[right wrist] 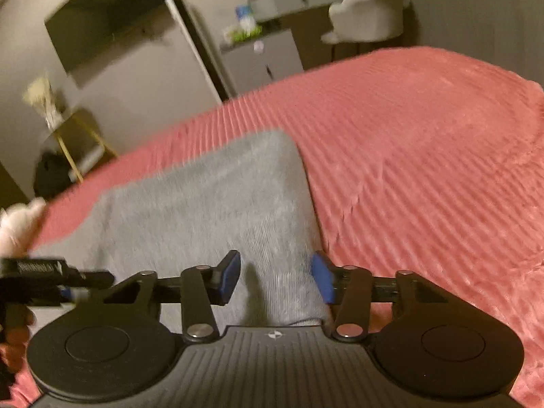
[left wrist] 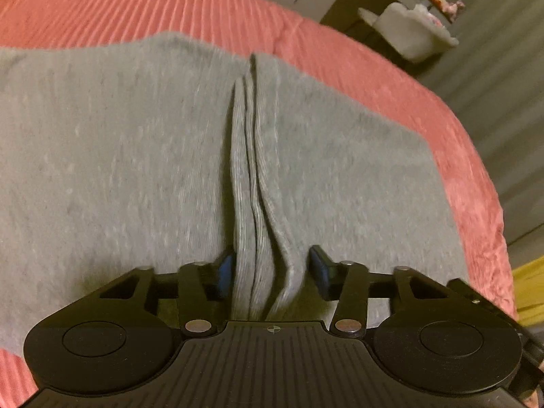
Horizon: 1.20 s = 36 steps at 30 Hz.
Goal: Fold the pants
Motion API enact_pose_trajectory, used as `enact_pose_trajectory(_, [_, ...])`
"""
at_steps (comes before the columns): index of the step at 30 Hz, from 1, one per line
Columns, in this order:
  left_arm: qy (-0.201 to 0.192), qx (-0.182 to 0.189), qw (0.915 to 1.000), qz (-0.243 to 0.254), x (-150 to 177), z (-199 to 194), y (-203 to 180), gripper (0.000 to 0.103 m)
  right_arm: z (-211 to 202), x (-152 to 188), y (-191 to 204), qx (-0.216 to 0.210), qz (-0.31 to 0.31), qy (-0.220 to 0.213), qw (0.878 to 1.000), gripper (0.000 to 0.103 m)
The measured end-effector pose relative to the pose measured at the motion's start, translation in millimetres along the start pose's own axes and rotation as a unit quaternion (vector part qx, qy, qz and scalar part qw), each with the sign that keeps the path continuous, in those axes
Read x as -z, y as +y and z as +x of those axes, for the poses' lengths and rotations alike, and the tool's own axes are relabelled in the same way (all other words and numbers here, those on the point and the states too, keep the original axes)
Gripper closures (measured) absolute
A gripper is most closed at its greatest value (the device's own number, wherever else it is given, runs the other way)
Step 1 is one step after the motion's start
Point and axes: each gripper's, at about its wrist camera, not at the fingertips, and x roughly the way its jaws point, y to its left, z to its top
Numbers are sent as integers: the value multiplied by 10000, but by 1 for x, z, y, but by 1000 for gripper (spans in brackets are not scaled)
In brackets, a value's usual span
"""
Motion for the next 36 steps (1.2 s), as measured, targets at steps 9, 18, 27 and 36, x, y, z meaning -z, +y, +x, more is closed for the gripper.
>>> enact_pose_trajectory(9, [-51, -77, 9999, -44, 1, 1, -2, 69, 17, 4, 2, 344, 23, 517, 9981, 64])
enact_pose_trajectory(18, [-34, -278, 9996, -52, 0, 4, -8, 64, 35, 7, 6, 676, -165, 865, 9938, 58])
enact_pose_trajectory(27, [49, -65, 9995, -302, 1, 8, 1, 72, 18, 15, -44, -351, 1432, 478, 9879, 52])
enact_pose_trajectory(36, [-760, -414, 9940, 672, -5, -37, -30, 86, -19, 16, -16, -424, 642, -98, 9970, 47])
